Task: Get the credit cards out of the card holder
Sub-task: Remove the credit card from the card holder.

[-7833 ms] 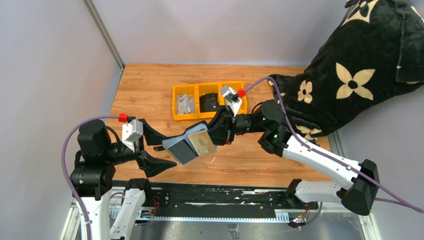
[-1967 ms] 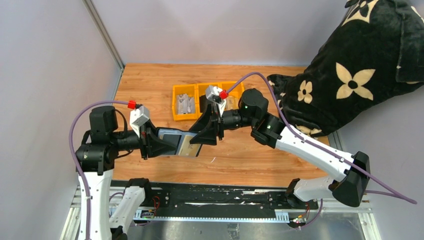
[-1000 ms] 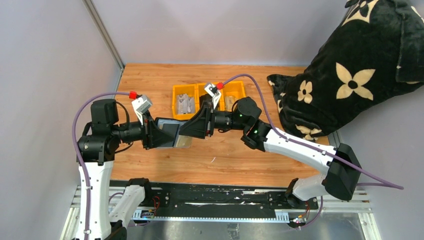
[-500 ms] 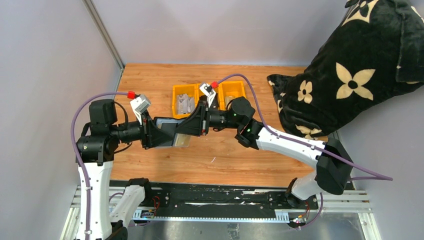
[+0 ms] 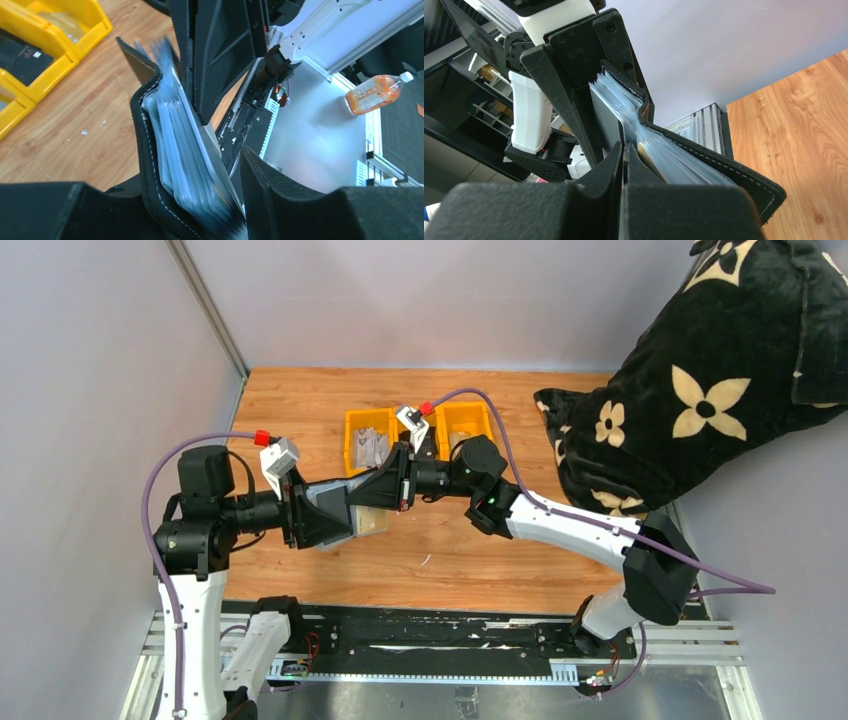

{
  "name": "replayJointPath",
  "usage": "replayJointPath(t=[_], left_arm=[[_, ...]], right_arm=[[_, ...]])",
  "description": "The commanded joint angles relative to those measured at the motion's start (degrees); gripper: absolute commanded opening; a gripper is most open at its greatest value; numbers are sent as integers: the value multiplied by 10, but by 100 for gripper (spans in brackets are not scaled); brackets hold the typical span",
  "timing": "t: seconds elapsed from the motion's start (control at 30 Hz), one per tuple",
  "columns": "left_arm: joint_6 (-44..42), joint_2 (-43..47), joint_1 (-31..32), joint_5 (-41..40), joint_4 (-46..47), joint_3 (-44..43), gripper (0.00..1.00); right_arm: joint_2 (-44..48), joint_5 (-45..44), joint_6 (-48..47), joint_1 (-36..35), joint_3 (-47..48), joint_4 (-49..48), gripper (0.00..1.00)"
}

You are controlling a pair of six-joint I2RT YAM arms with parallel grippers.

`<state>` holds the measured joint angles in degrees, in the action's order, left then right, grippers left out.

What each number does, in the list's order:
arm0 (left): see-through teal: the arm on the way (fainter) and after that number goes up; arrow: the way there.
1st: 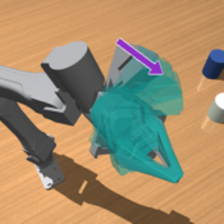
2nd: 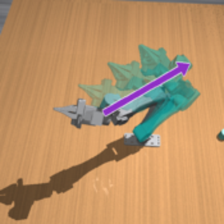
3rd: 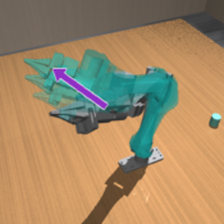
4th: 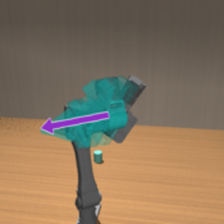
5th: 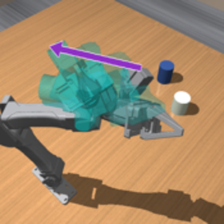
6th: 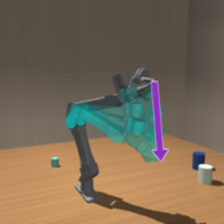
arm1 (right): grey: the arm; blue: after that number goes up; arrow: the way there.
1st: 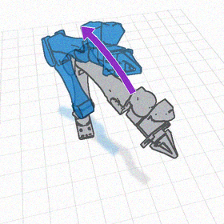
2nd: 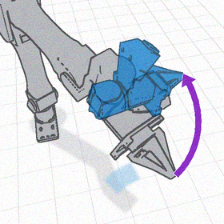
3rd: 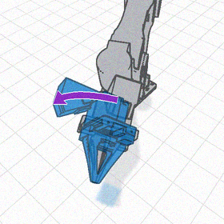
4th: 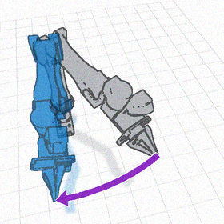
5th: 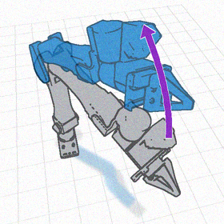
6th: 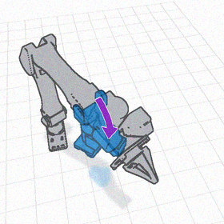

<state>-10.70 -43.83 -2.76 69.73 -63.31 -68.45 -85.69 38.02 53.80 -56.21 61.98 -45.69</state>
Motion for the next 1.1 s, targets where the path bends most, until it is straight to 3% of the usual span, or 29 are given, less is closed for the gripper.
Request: replayJointPath(t=[0.0,0.43,0.53,0.67,0.87,1.07], left_arm=[[3,9,12,107,12,6,45],[18,-14,12,157,12,-2,22],[20,-16,11,147,11,-1,17],[20,-12,11,135,10,-3,14],[15,-11,12,116,9,-5,14],[15,-13,12,91,9,-5,14]], right_arm=[[-2,-10,11,-12,-8,-51,0],[44,23,41,1,-81,-120,0],[39,32,46,-2,-75,-128,17],[27,26,37,-12,-60,-122,25],[-1,22,39,-26,-44,-138,22],[-11,14,28,-28,-39,-135,9]])
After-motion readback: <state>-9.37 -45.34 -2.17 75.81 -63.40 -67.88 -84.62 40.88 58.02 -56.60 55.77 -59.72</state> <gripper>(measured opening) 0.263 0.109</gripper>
